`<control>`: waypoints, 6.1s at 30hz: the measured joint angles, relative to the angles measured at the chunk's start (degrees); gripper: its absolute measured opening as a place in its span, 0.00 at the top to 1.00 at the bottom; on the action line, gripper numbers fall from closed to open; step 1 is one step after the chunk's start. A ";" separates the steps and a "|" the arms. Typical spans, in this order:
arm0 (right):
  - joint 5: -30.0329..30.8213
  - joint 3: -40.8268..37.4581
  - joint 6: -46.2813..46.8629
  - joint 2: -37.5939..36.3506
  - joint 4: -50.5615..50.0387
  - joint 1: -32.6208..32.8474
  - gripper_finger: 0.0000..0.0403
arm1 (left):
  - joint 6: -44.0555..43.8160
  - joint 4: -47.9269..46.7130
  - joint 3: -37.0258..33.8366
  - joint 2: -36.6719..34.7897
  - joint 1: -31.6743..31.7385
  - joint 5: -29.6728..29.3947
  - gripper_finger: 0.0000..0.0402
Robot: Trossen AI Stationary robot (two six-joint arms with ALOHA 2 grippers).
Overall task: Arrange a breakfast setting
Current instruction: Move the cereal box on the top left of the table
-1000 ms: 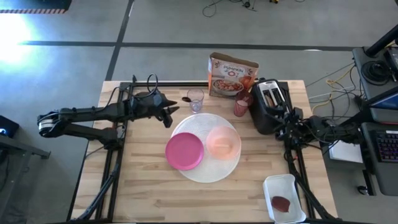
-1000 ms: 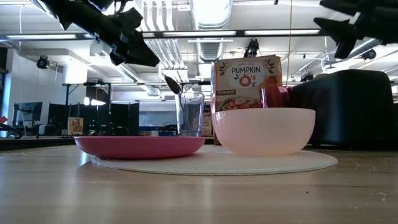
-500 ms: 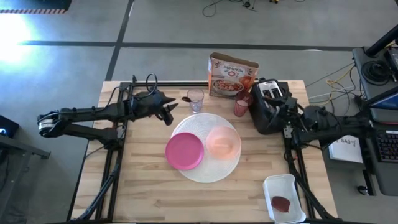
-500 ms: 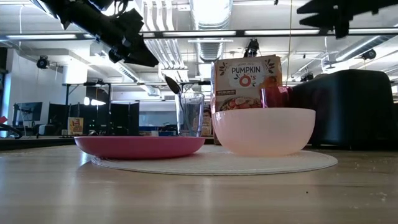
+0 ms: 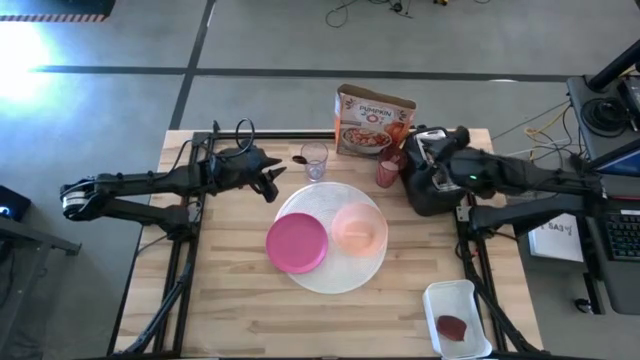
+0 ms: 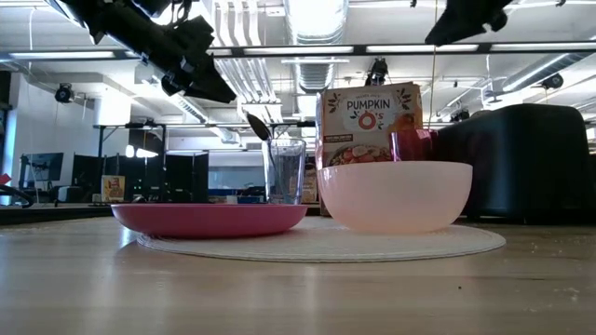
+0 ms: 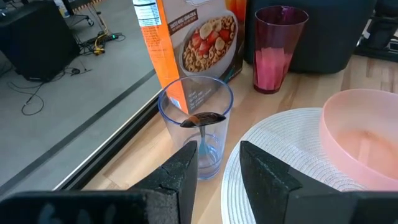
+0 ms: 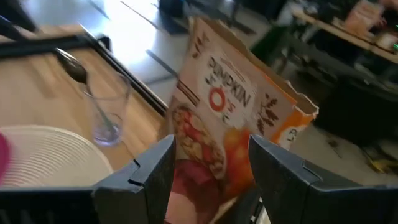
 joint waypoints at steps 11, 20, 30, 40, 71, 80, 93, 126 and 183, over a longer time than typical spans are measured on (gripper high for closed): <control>-9.73 13.95 -3.42 14.44 -1.34 -14.82 0.52 | 0.00 -0.01 -0.02 0.00 -0.01 -0.01 0.74; -23.66 31.03 -7.80 29.37 -12.73 -24.36 0.52 | -0.13 -2.61 -0.02 0.00 0.00 -0.01 0.74; -28.97 46.46 -14.84 40.24 -21.79 -27.02 0.52 | -0.15 -3.02 -0.02 0.00 0.00 0.00 0.74; -29.05 58.50 -10.16 48.78 -26.25 -30.82 0.52 | -0.15 -3.06 -0.02 0.00 -0.01 0.01 0.74; -30.23 60.77 -16.93 56.53 -34.56 -31.82 0.78 | -0.20 -4.66 -0.04 -0.02 -0.01 0.07 0.74; -37.07 60.75 -18.35 56.55 -34.62 -32.02 0.97 | -0.22 -4.63 -0.04 -0.02 -0.01 1.30 0.74; -37.34 60.66 -22.46 56.66 -28.70 -32.04 0.98 | -0.20 -4.55 -0.04 -0.07 -0.01 1.25 0.74; -42.59 60.66 -30.70 64.46 -11.29 -29.37 0.98 | 0.02 -4.46 -0.04 -0.07 -0.01 1.08 0.74; -44.96 56.88 -34.66 64.31 0.62 -24.02 0.93 | 0.04 -4.55 -0.04 -4.02 0.00 1.08 0.74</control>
